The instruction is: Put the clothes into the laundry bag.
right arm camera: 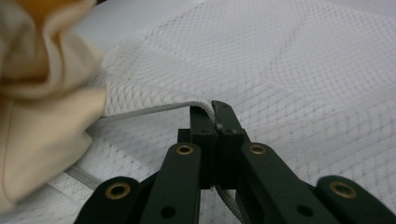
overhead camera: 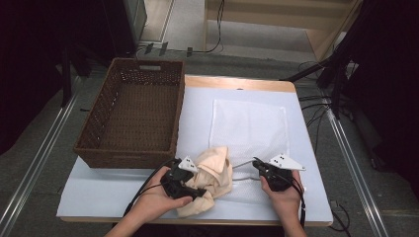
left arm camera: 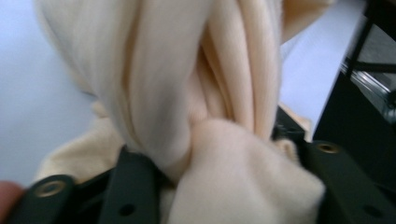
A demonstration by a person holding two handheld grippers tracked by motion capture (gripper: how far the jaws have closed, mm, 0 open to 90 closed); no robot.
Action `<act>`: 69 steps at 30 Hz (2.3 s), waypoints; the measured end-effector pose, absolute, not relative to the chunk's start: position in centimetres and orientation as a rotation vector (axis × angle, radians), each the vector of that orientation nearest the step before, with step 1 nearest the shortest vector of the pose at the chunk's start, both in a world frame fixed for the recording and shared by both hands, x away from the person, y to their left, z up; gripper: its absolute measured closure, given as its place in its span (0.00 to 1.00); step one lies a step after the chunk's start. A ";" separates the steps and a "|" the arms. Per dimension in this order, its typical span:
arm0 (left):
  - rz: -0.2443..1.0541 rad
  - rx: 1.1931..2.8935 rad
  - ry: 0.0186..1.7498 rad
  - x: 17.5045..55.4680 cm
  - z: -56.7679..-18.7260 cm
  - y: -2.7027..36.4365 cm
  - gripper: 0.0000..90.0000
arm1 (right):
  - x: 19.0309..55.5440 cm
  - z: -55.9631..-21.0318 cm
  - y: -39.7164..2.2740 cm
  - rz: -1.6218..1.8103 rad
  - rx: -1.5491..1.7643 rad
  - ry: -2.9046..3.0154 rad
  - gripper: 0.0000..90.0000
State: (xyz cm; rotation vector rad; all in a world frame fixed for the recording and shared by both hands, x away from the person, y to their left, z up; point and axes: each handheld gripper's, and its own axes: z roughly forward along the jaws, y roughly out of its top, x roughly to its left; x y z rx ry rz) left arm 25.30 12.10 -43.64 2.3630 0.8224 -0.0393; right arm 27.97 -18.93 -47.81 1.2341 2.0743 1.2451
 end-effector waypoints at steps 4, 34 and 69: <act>0.059 2.365 0.848 24.8 -43.3 11.8 0.24 | 28.0 -47.8 -18.9 1.243 1.231 2.074 1.00; -0.091 2.237 0.755 27.6 -42.4 8.2 0.84 | 28.7 -47.6 -17.8 1.269 1.229 2.091 1.00; -0.098 2.231 0.853 29.3 -43.5 3.8 0.48 | 28.1 -44.6 -16.1 1.412 1.156 2.076 1.00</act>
